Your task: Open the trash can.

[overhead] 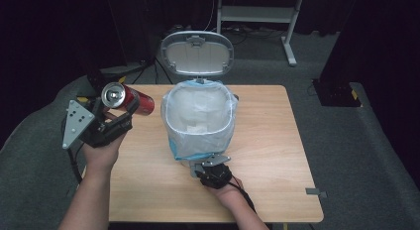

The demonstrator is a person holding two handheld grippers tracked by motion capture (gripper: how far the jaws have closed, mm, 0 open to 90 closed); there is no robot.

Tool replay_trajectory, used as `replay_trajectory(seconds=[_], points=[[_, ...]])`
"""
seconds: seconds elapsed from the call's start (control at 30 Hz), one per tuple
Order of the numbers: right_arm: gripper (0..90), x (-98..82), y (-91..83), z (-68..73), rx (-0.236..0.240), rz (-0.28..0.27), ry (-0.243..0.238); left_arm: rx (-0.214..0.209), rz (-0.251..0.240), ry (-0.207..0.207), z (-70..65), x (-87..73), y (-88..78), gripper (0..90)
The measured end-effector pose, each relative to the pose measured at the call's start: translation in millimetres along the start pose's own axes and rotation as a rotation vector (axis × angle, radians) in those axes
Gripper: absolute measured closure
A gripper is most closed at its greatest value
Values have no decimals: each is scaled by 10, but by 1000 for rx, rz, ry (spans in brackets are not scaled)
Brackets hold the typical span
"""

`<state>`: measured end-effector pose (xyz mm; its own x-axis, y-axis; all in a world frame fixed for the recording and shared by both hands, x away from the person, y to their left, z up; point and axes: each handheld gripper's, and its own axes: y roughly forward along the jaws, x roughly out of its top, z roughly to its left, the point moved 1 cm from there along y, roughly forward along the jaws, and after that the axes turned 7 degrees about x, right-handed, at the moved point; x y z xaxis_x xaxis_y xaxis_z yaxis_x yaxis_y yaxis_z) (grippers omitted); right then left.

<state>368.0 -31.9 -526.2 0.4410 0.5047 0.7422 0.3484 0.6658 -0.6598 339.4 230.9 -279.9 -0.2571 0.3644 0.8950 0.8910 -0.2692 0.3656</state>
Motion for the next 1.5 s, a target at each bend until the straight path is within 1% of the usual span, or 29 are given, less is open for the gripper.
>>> replay_trajectory(seconds=[0.07, 0.1, 0.2, 0.23, 0.27, 0.3, 0.33, 0.37, 0.43, 0.47, 0.5, 0.53, 0.6, 0.63, 0.67, 0.77, 0.8, 0.83, 0.87, 0.97, 1.07, 1.13, 1.2, 1.23, 1.27, 1.3, 1.4, 1.43, 1.5], points=[[621, 0, 0, 0, 0, 0, 0, -8, -4, -7, -35, 8, 32, 339], [621, 0, 1, 4, 2, -2, 3, -17, -3, -12, -73, 11, 67, 339], [621, 1, 2, 2, 2, -3, 0, -25, -1, -11, -110, 9, 105, 339], [621, 1, 2, 4, 2, -3, 3, -33, -3, -18, -153, 9, 141, 339], [621, 1, 2, 4, 2, -3, 3, -33, -3, -18, -153, 9, 141, 339], [621, 1, 2, 2, 2, -3, -1, -44, -5, -15, -204, 11, 171, 339], [621, 1, 2, 2, 2, -3, -1, -44, -5, -15, -204, 11, 171, 339], [621, 1, 1, 2, 4, -3, 0, -49, -7, -12, -233, 12, 183, 339], [621, 1, 1, 2, 5, -3, -1, -67, -11, -5, -321, 15, 224, 339], [621, 1, 1, 2, 5, -3, -1, -67, -11, -5, -321, 15, 224, 339], [621, 1, 0, 4, 4, -2, 2, -80, -12, -4, -375, 13, 255, 339], [621, 1, 0, 4, 4, -2, 2, -80, -12, -4, -375, 13, 255, 339], [621, 1, 0, 2, 4, -3, -1, -93, -9, 5, -426, 0, 298, 339], [621, 1, 4, -2, 6, -7, -8, -100, -7, 4, -466, -17, 339, 339], [621, 1, 4, -2, 6, -7, -8, -100, -7, 4, -466, -17, 339, 339], [621, 2, 3, -1, 8, -8, -9, -117, 0, 3, -556, -61, 417, 340], [621, 2, 3, -1, 8, -8, -9, -117, 0, 3, -556, -61, 417, 339], [621, 2, 2, 2, 9, -8, -4, -126, 10, 7, -591, -88, 452, 339], [621, 2, 2, 2, 9, -8, -4, -126, 10, 7, -591, -88, 452, 339], [621, 2, 3, 0, 8, -9, -8, -139, 26, 10, -660, -159, 528, 339], [621, 2, 2, 2, 8, -5, -3, -144, 34, 12, -689, -194, 567, 339], [620, 3, 2, 4, 10, -6, 2, -148, 44, 5, -714, -221, 604, 339], [620, 3, 2, 1, 10, -6, -2, -159, 60, -18, -734, -238, 637, 339], [603, 3, 2, 0, 12, -5, -3, -164, 64, -28, -757, -264, 676, 339], [603, 3, 2, 0, 12, -5, -3, -164, 64, -28, -757, -264, 676, 339], [595, 4, 8, 1, 12, -8, -20, -166, 78, -30, -774, -295, 721, 339], [595, 5, 8, 0, 14, -9, -20, -169, 91, -33, -789, -323, 769, 339], [595, 5, 8, 1, 14, -8, -18, -171, 102, -40, -801, -347, 811, 339], [595, 5, 8, 1, 14, -8, -18, -173, 112, -47, -810, -362, 842, 339]])
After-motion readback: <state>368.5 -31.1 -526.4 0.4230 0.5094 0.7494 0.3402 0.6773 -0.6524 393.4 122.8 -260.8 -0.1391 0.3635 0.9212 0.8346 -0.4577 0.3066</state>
